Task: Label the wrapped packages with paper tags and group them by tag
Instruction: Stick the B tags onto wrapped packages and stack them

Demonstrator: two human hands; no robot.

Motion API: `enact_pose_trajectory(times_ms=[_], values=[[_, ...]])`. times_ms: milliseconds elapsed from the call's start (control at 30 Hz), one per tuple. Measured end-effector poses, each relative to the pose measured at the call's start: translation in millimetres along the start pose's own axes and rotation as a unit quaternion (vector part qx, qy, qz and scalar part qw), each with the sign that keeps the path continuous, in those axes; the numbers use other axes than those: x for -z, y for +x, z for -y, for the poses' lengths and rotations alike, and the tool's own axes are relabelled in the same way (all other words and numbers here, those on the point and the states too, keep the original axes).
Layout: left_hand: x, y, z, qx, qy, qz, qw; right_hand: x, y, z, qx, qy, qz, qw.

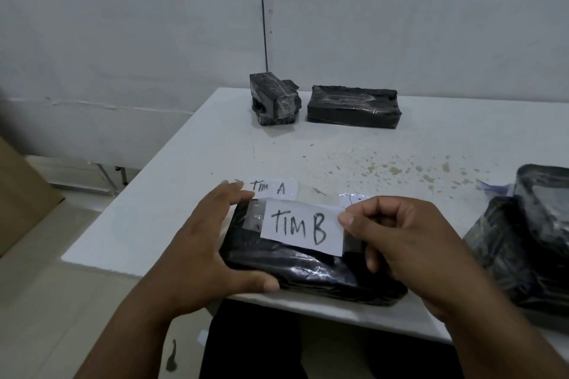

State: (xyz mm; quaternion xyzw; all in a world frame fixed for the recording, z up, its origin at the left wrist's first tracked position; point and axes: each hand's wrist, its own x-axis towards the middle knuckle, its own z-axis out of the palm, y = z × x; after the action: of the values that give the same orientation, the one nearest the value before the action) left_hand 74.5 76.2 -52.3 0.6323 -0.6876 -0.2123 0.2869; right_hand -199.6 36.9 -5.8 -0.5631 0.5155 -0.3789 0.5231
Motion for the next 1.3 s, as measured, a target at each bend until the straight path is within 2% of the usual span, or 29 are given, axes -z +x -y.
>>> enact_pose_trajectory(times_ms=[167,333,467,567,633,1000,1300], values=[[-5,5,-5,0.017,-0.062,-0.103,0.993,2,-2,-3,0.023,0.024,0.001,0.999],[-8,6,-19,0.009,-0.102,-0.147,0.984,7,-6,-3,0.020,0.032,0.005,0.999],[-10,6,-22,0.011,-0.081,-0.154,0.985,10,-8,-3,0.022,-0.053,-0.020,0.998],[-13,9,-21,0.005,-0.016,-0.138,0.990,9,-8,-9,0.035,-0.185,-0.063,0.980],[-16,10,-19,0.005,0.004,-0.127,0.992,6,-8,-12,0.033,-0.227,-0.076,0.970],[-21,14,-20,0.023,0.028,-0.133,0.990,-2,0,-20,0.038,-0.289,-0.117,0.949],[-25,15,-16,0.033,0.005,-0.130,0.991,-2,2,-25,0.037,-0.274,-0.110,0.955]])
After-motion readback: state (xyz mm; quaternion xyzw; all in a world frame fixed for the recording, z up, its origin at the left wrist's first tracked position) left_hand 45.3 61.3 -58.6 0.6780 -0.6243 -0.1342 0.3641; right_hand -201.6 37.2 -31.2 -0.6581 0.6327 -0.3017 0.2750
